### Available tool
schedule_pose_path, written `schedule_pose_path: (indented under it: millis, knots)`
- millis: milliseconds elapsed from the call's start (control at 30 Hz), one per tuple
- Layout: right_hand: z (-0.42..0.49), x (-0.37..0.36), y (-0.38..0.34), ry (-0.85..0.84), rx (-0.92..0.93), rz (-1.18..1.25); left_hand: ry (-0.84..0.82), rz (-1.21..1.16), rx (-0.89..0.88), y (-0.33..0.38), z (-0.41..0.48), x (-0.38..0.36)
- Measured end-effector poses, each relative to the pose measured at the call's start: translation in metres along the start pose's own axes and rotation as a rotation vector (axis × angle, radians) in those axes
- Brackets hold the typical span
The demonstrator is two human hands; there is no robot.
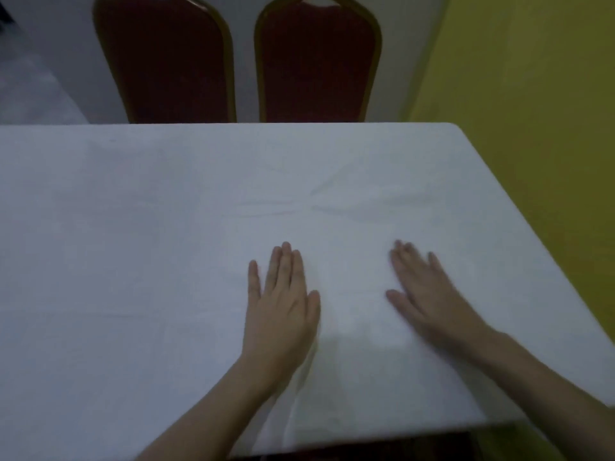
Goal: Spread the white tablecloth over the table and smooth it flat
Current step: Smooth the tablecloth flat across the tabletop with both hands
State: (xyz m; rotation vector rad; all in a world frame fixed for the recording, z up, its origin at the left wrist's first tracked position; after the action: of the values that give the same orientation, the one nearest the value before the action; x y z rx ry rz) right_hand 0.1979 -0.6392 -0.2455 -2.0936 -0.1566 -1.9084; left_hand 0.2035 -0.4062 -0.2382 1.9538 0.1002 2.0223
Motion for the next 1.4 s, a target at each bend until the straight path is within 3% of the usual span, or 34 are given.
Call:
schedule_pose_path:
  millis: [67, 167, 367, 433, 733, 867, 933, 1133, 1267, 1400]
  knots:
    - [0.022, -0.009, -0.062, 0.032, 0.202, -0.02, 0.027, -0.122, -0.047, 0.008, 0.047, 0.004]
    - [0.05, -0.016, -0.116, 0.042, 0.378, -0.014, 0.155, -0.24, 0.134, -0.015, 0.113, 0.002]
    - [0.067, -0.011, -0.093, -0.023, 0.51, -0.028, 0.225, -0.147, 0.179, -0.025, 0.126, -0.015]
    - [0.08, -0.006, -0.064, -0.064, 0.469, -0.033, 0.238, -0.121, 0.179, -0.024, 0.125, -0.014]
    - [0.127, 0.029, 0.176, 0.012, -0.064, 0.009, 0.209, -0.033, 0.209, -0.024, 0.131, -0.018]
    - [0.121, 0.031, 0.209, 0.002, -0.167, 0.006, 0.232, 0.063, 0.268, -0.026, 0.127, -0.02]
    - [0.13, 0.033, 0.185, 0.0, -0.044, 0.023, 0.243, 0.085, 0.355, -0.026, 0.127, -0.018]
    - [0.158, 0.009, 0.004, -0.026, 0.759, 0.03, 0.245, 0.115, 0.469, -0.023, 0.126, -0.017]
    - [0.198, 0.001, -0.044, -0.043, 0.765, 0.063, 0.281, 0.116, 0.438, -0.034, 0.126, -0.021]
    - [0.227, 0.01, -0.003, -0.064, 0.666, 0.064, 0.278, 0.115, 0.475, -0.036, 0.128, -0.024]
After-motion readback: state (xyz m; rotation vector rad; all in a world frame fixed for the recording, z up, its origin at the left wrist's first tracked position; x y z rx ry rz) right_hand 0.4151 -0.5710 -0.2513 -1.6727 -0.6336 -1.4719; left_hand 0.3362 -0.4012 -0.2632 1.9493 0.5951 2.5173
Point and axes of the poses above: each hand's wrist, its own z-axis towards the middle knuckle, its own x-axis out of the back of the hand, y = z × x, the point moved 4 cm from there along z, towards the middle knuckle, and after that the axes turned 6 degrees about x, right-handed, at the moved point
